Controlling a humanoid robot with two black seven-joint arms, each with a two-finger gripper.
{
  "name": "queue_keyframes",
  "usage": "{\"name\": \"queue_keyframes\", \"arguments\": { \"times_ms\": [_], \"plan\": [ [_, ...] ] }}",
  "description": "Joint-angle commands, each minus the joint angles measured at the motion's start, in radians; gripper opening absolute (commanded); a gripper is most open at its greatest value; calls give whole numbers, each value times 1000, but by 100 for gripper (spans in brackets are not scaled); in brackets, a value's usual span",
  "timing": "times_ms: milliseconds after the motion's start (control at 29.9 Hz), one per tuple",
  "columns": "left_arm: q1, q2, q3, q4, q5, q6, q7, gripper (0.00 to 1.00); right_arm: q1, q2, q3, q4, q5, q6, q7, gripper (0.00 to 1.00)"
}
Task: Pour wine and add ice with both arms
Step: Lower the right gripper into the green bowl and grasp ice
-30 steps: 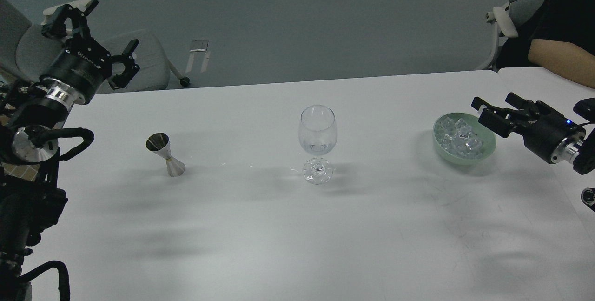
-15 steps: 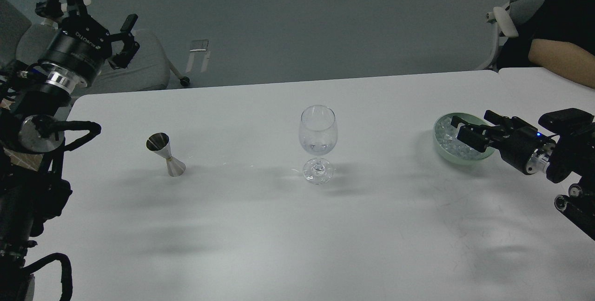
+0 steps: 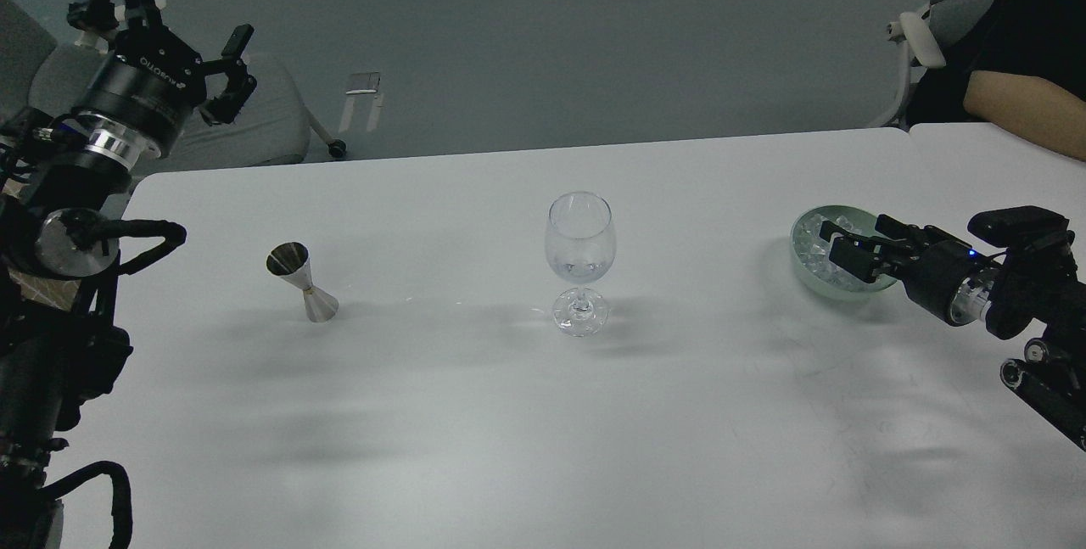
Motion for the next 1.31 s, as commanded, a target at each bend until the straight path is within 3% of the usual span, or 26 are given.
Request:
{"name": "queue_keyframes", "arguments": {
  "times_ms": [0, 469, 536, 603, 736, 803, 870, 1038, 1272],
  "plan": [
    [1, 0, 0, 0, 0, 0, 0, 98, 3, 0, -18, 0, 0, 4, -14, 67],
    [9, 0, 0, -11, 0, -1, 0, 98, 3, 2, -22, -8, 0, 4, -18, 55],
    [9, 0, 0, -11, 0, 0, 0, 98, 3, 2, -25, -7, -2, 5, -17, 46],
    [10, 0, 0, -12, 0, -1, 0, 98, 3, 0, -28, -2, -3, 11, -14, 31],
    [9, 2, 0, -11, 0, 0, 0, 98, 7, 0, -50, -2, -3, 10, -14, 19],
    [9, 2, 0, -12, 0, 0, 0, 98, 8, 0, -53, 0, -3, 10, -12, 7],
    [9, 2, 0, -12, 0, 0, 0, 98, 8, 0, -53, 3, -3, 11, -14, 1],
    [9, 2, 0, -12, 0, 2, 0, 98, 14, -34, -50, 53, 3, 10, -17, 0],
    [7, 0, 0, -12, 0, 5, 0, 98, 53, -266, -32, 264, 23, 27, -20, 0]
  ]
}}
